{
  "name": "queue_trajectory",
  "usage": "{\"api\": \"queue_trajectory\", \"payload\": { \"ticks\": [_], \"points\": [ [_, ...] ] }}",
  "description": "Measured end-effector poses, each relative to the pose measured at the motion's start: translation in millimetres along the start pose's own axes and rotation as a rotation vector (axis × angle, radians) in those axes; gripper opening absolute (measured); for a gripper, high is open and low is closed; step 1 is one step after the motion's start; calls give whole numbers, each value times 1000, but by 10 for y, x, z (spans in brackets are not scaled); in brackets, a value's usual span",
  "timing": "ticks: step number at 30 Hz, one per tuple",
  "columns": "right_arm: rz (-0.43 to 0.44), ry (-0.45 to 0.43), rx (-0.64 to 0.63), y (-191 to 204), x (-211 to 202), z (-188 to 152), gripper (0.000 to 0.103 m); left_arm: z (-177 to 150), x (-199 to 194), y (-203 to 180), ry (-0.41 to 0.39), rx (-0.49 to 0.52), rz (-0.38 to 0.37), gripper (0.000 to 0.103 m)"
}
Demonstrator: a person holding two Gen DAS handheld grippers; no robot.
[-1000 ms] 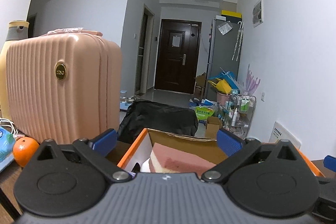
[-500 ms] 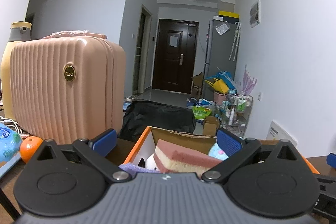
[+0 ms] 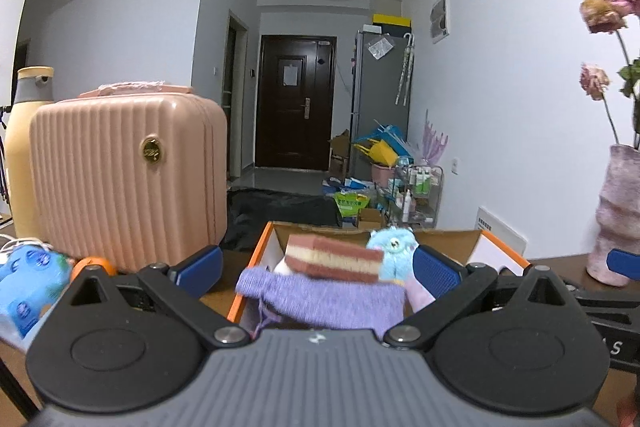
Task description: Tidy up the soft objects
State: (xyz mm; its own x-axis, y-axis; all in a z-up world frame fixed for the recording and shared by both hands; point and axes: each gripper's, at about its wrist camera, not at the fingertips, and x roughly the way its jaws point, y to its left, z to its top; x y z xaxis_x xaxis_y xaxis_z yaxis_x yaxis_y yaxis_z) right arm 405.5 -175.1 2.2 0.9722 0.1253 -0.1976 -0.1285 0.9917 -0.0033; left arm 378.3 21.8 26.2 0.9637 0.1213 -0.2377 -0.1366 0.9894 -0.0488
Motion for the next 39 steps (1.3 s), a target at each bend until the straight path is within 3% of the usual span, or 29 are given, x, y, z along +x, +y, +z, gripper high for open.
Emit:
{"api": "queue_trajectory", "payload": {
  "ticks": [12, 28, 39],
  "points": [
    [39, 27, 28, -117, -1000, -108, 103, -217, -905, 158, 38, 19, -35, 103],
    [52, 40, 32, -134, -2594, -315, 103, -603, -2433, 116, 50, 109, -118, 103],
    [60, 60, 34, -154, -3291, -606, 103, -860, -3053, 63, 40, 130, -165, 103]
  ]
}}
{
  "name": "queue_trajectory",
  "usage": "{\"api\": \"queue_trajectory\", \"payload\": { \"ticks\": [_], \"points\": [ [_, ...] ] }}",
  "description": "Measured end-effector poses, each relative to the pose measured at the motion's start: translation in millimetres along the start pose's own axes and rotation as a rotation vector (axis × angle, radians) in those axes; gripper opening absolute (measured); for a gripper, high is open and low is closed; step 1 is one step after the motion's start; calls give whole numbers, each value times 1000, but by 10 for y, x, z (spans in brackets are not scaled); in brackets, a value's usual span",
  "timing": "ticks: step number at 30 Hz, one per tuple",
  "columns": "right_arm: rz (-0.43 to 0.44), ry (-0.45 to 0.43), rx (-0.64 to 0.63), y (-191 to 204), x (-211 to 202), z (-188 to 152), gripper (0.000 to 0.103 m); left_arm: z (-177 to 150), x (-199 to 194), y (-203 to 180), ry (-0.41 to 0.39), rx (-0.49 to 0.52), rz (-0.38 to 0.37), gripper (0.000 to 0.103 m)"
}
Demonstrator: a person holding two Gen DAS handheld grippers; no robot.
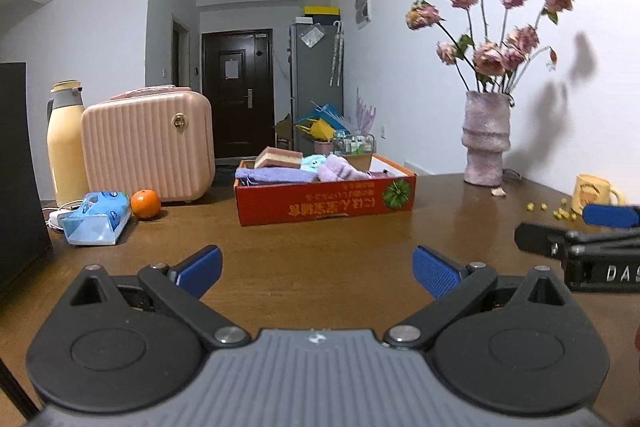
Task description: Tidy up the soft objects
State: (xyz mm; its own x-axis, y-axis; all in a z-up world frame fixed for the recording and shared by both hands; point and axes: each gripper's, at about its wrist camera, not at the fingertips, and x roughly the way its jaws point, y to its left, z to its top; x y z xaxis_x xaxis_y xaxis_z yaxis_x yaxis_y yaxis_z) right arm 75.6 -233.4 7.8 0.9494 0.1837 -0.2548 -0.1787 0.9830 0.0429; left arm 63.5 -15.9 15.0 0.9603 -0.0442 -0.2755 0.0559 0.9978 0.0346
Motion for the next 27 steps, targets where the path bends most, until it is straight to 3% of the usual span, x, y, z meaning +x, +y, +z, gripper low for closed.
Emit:
{"api": "queue_trajectory", "payload": {
  "ticks": [27],
  "points": [
    [3, -9, -2, 21, -261, -80, 103, -52, -166, -68, -15, 21, -15, 103]
  ]
}}
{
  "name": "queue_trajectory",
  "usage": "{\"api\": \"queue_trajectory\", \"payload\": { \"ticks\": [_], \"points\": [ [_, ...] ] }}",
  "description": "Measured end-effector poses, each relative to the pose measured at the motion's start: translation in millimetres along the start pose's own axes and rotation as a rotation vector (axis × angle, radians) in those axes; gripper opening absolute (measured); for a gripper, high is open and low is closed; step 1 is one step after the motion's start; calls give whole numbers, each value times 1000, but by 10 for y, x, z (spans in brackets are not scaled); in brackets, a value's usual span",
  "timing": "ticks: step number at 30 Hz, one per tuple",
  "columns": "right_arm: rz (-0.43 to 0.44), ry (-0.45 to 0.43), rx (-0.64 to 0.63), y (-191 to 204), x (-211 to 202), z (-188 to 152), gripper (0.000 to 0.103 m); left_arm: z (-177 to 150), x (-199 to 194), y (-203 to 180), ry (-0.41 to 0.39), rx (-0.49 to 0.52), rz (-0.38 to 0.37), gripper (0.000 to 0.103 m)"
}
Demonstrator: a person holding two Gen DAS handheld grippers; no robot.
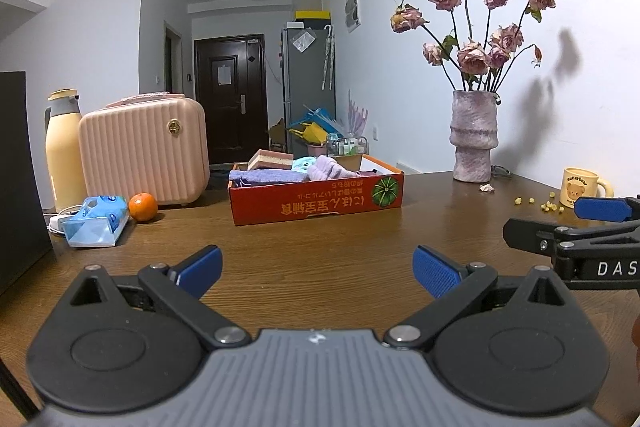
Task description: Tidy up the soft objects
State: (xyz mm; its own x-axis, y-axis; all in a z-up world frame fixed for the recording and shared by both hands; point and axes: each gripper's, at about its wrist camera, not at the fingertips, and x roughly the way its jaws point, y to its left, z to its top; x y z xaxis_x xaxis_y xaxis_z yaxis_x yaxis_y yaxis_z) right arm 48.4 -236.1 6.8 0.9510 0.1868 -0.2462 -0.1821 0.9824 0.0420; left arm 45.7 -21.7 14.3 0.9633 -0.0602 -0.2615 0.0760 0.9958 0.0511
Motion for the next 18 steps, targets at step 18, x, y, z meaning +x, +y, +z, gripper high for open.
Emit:
{"api": "queue_trajectory", "payload": {
  "ticks": [18],
  "points": [
    [-1, 2, -5, 43, 11, 21, 103, -3, 17, 35, -2, -6, 4, 103]
  ]
}}
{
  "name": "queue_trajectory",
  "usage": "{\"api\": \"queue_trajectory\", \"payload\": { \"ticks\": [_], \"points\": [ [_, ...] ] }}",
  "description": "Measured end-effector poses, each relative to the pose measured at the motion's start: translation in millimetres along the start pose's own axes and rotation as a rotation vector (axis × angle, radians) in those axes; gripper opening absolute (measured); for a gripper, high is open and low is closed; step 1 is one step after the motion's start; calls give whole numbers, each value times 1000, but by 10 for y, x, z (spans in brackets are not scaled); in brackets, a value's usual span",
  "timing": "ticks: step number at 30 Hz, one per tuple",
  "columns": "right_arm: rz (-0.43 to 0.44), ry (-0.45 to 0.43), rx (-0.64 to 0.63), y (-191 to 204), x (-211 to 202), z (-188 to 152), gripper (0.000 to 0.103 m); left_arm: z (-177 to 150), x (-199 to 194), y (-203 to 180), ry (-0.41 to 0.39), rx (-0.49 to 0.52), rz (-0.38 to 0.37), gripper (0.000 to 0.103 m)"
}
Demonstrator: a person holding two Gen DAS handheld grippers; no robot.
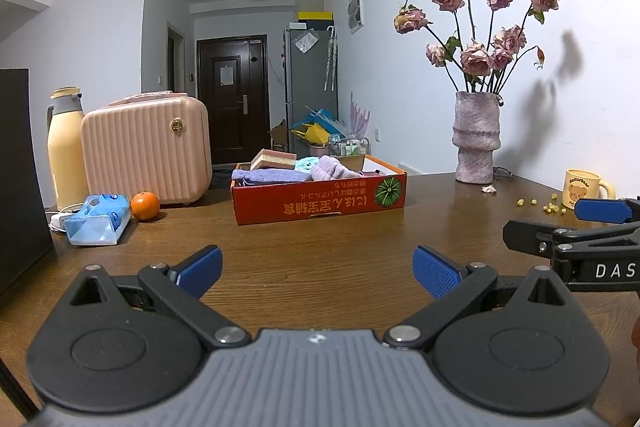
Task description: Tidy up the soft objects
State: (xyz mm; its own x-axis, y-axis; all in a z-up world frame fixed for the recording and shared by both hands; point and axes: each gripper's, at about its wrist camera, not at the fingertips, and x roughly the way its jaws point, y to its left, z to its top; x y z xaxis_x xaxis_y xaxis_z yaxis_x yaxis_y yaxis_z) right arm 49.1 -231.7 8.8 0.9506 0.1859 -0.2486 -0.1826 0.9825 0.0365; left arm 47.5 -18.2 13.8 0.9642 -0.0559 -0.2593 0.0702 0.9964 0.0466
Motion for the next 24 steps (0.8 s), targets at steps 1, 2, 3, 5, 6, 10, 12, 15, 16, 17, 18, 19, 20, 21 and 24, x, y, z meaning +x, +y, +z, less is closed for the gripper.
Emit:
{"api": "queue_trajectory", "payload": {
  "ticks": [1, 2, 3, 5, 6, 10, 12, 15, 16, 17, 18, 19, 20, 21, 24],
  "points": [
    [0, 0, 0, 2, -1, 0, 103, -1, -3, -1, 0, 0, -1, 103],
    [0, 0, -1, 1, 0, -1, 103, -1, -1, 2, 0, 0, -1, 103],
    [-1, 1, -1, 3, 0, -2, 103, -3, -6, -2, 0, 0, -1, 103],
    [1, 2, -1, 8, 10, 0, 103, -4, -6, -1, 0, 0, -1, 103],
    [2, 2, -2, 11, 16, 2, 103, -5, -6, 0, 0, 0, -1, 103],
    [2, 2, -2, 16, 19, 3, 103, -8, -3, -4, 0, 0, -2, 103],
    [-1, 2, -6, 18, 26, 0, 103, -9, -2, -3, 0, 0, -3, 103],
    [0, 1, -6, 20, 30, -1, 103, -10, -1, 1, 0, 0, -2, 103],
    [-1, 1, -6, 22, 30, -1, 103, -9, 0, 3, 0, -1, -4, 103],
    [-1, 1, -7, 22, 33, -2, 103, -9, -2, 2, 0, -1, -5, 103],
    [-1, 1, -7, 23, 31, -1, 103, -9, 1, 5, 0, -2, -5, 103],
    [-1, 1, -7, 23, 31, -2, 103, -9, 5, 6, -1, -1, -4, 103],
    [-1, 1, -7, 24, 32, -2, 103, -11, 1, 6, 0, -1, -4, 103],
    [-1, 1, -8, 24, 31, -3, 103, -11, 1, 7, -1, -2, -5, 103],
    [-1, 2, -8, 24, 31, -5, 103, -15, -2, 11, -2, -3, -6, 103]
  ]
}}
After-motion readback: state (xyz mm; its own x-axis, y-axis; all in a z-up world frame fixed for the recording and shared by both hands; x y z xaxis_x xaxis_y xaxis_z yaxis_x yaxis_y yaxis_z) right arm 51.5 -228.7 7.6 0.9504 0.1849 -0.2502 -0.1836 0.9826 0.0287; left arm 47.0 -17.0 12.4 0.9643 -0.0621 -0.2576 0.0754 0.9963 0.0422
